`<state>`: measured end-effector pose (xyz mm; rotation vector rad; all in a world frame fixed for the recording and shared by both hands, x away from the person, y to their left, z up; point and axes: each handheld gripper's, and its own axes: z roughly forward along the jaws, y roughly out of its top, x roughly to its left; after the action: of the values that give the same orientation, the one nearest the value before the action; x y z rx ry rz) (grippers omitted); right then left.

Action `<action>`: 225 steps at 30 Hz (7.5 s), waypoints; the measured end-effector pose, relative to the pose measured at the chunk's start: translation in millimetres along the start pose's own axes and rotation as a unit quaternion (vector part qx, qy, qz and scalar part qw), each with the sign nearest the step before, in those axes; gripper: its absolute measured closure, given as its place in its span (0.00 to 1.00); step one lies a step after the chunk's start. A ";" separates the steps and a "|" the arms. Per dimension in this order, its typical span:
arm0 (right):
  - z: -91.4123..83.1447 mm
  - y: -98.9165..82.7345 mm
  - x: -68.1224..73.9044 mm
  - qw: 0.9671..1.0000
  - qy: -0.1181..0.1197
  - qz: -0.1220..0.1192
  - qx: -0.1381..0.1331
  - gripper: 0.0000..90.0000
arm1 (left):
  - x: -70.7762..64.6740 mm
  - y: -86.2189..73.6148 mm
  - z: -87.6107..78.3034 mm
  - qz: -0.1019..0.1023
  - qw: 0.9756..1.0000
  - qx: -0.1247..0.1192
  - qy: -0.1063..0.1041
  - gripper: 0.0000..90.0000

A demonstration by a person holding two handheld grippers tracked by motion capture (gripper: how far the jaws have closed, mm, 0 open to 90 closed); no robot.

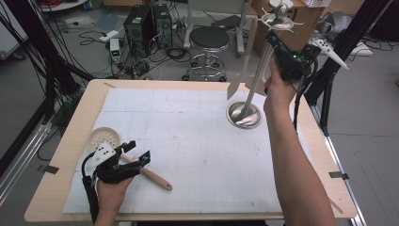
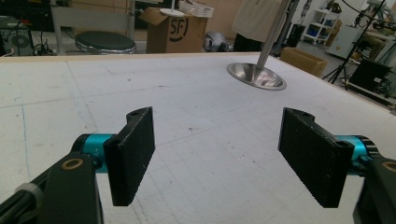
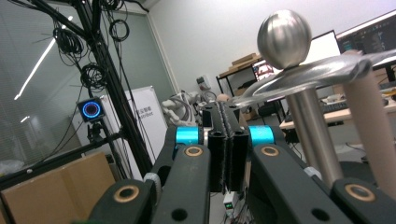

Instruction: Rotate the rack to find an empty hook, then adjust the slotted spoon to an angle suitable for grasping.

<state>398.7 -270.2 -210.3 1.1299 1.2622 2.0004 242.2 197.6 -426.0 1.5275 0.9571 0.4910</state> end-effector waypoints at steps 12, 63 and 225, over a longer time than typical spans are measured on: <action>6.5 -3.7 0.3 1.000 -0.004 0.001 0.012 1.00 | -0.5 -0.6 2.0 -0.001 1.000 0.003 -0.005 0.31; -20.7 12.8 -12.9 0.999 -0.041 -0.028 0.006 1.00 | -1.4 -0.6 2.6 -0.003 1.000 0.002 -0.007 0.31; -176.0 -170.6 -53.7 0.965 -0.004 -0.084 0.247 0.17 | 14.4 -38.1 10.1 -0.037 0.945 0.283 -0.162 1.00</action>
<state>275.0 -320.3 -422.8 1.1948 1.8500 1.5970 247.1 201.1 -467.5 1.9983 0.9319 -0.1110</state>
